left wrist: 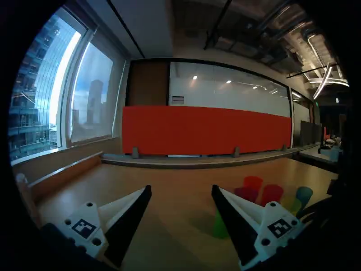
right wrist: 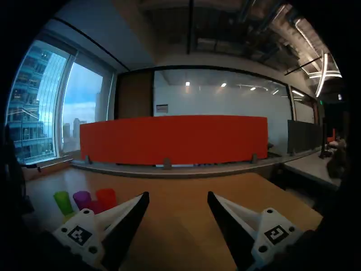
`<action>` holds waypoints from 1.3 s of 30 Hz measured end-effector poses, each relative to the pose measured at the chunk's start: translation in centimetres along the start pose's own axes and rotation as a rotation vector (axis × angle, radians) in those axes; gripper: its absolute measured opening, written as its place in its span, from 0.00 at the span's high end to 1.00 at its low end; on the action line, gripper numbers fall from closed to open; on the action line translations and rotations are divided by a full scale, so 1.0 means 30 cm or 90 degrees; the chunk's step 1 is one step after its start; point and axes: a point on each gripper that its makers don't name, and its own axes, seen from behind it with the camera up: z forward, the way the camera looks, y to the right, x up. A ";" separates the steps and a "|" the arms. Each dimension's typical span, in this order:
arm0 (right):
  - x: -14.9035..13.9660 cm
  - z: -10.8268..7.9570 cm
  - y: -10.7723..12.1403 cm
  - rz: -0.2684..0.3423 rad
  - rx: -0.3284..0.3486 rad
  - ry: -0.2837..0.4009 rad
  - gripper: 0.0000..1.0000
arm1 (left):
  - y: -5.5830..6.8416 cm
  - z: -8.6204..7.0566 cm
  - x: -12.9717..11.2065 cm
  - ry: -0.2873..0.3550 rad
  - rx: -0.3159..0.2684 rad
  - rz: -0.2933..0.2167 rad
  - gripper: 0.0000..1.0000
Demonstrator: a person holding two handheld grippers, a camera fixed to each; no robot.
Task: Pour water
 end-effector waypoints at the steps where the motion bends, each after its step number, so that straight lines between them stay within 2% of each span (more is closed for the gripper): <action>1: 0.013 -0.002 -0.001 0.000 0.001 -0.001 0.00 | 0.009 0.009 0.021 0.000 -0.003 0.002 0.00; 5: 0.071 -0.002 -0.003 -0.002 0.009 -0.006 0.00 | 0.031 0.035 0.103 -0.001 -0.012 0.010 0.00; 14: 0.218 0.020 -0.016 -0.015 0.030 -0.008 0.00 | 0.052 0.076 0.309 0.015 -0.040 0.012 0.00; 21: 0.329 0.025 -0.030 -0.029 0.047 -0.004 0.00 | 0.070 0.100 0.416 0.003 -0.067 0.019 0.00; 25: 0.371 0.026 -0.045 -0.035 0.064 -0.001 0.00 | 0.096 0.113 0.471 0.006 -0.091 0.023 0.00; 30: 0.385 0.015 -0.077 -0.037 0.094 -0.007 0.00 | 0.149 0.118 0.513 0.010 -0.137 0.022 0.00; 39: 0.388 -0.020 -0.171 -0.038 0.192 -0.013 0.00 | 0.218 0.109 0.527 -0.001 -0.208 0.029 0.00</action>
